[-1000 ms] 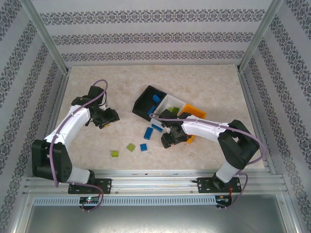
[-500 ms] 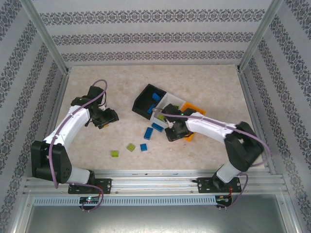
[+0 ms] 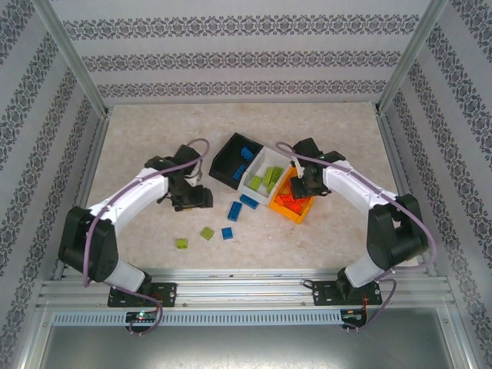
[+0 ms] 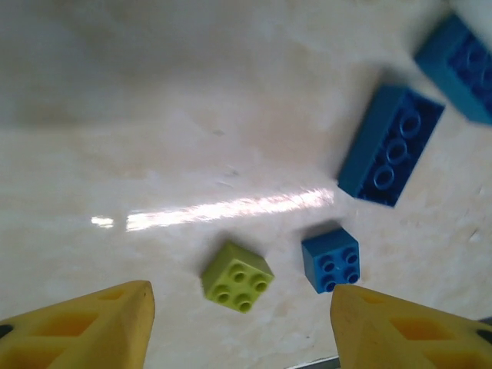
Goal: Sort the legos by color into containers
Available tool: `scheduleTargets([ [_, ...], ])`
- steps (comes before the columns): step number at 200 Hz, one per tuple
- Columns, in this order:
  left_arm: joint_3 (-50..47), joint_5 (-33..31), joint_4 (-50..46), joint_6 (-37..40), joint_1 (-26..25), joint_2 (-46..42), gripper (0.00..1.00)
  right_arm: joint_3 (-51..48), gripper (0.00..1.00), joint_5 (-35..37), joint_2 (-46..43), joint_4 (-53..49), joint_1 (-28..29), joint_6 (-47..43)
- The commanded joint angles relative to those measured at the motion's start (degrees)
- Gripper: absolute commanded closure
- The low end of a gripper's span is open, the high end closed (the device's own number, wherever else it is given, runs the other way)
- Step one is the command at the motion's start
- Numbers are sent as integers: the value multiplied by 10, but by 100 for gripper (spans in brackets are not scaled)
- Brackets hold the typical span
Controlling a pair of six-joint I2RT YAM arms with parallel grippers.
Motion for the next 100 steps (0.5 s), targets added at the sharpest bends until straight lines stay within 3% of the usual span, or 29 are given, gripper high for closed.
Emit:
scheduleTargets([
  [1, 8, 4, 41, 5, -39, 31, 34, 24, 36, 10, 5, 24, -8, -22],
  [32, 35, 8, 84, 0, -71, 84, 29, 37, 32, 0, -22, 11, 14, -18],
  [100, 130, -20, 86, 28, -119, 226, 29, 20, 31, -22, -115, -16, 66, 40],
])
